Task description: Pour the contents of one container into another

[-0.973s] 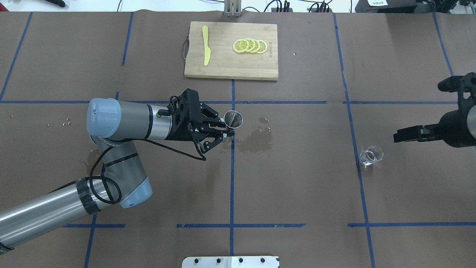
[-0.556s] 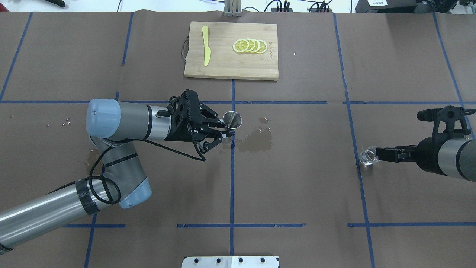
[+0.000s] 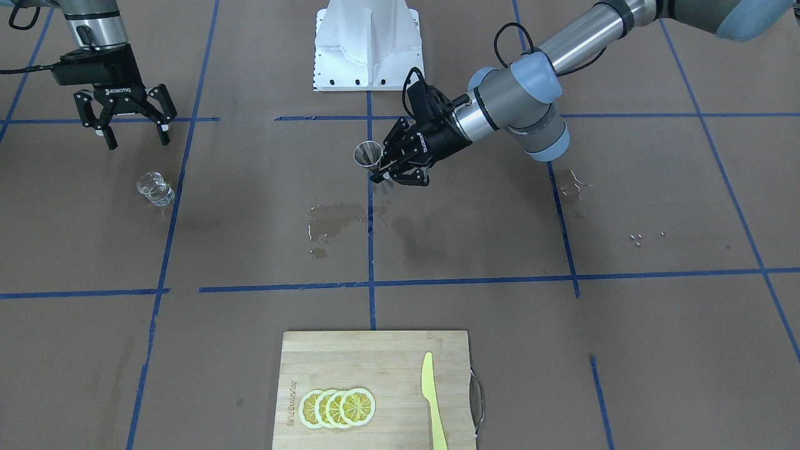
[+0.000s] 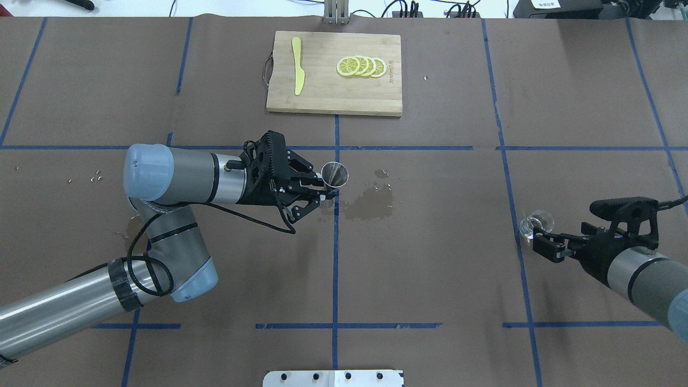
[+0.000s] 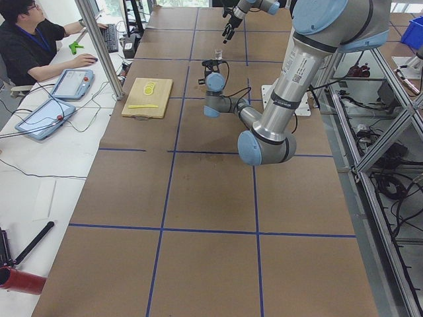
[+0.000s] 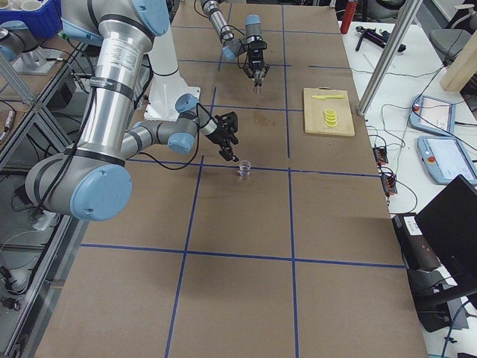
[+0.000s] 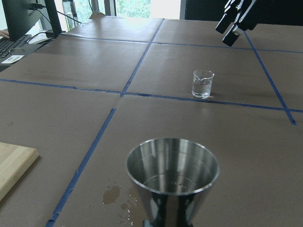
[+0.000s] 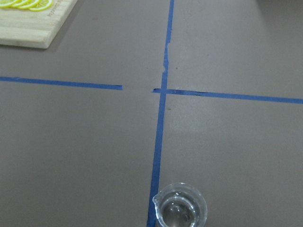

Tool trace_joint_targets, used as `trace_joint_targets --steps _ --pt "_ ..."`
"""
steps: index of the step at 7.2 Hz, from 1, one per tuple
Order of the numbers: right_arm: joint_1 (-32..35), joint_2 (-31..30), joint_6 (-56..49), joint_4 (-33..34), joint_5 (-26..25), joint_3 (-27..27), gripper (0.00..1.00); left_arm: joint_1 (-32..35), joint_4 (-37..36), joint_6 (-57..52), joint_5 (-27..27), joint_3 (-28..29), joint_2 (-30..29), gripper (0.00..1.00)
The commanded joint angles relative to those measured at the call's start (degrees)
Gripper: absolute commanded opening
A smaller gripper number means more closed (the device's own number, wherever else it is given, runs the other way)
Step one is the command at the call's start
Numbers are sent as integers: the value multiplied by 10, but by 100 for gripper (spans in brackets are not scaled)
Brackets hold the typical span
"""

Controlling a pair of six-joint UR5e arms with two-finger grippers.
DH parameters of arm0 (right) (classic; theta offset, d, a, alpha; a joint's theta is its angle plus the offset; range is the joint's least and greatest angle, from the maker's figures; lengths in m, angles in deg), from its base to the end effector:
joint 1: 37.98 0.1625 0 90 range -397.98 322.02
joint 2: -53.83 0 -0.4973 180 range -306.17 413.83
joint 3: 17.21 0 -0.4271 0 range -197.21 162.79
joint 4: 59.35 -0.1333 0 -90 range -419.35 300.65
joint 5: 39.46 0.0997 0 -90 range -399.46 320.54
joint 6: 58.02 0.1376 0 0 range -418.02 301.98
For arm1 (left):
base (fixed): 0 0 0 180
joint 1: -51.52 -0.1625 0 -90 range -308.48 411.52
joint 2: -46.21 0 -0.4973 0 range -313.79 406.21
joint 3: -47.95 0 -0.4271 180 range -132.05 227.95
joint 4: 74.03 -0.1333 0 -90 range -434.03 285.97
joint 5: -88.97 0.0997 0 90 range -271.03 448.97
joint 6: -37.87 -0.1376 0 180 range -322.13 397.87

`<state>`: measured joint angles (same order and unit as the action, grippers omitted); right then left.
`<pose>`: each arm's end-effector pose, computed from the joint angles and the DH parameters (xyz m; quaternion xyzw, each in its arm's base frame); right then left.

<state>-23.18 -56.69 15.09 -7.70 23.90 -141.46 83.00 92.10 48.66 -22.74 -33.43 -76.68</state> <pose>-0.3358 -0.2904 0.5238 0.3158 -0.3544 0.0852 0.8760 0.6112 -0.4709 0.2834 0.5521 0.5282 0.3867 0.5164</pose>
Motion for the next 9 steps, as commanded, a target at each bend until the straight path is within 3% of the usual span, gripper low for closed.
trace_joint_targets --steps 1,4,9 --pt "-72 5 33 -70 -147 68 100 0 1 -1 0 -1 1 0" --pt "-85 20 34 -94 -250 105 100 0 2 -1 0 -2 5 0" --pt "-101 90 80 -94 -323 225 100 0 4 -2 0 -2 7 0"
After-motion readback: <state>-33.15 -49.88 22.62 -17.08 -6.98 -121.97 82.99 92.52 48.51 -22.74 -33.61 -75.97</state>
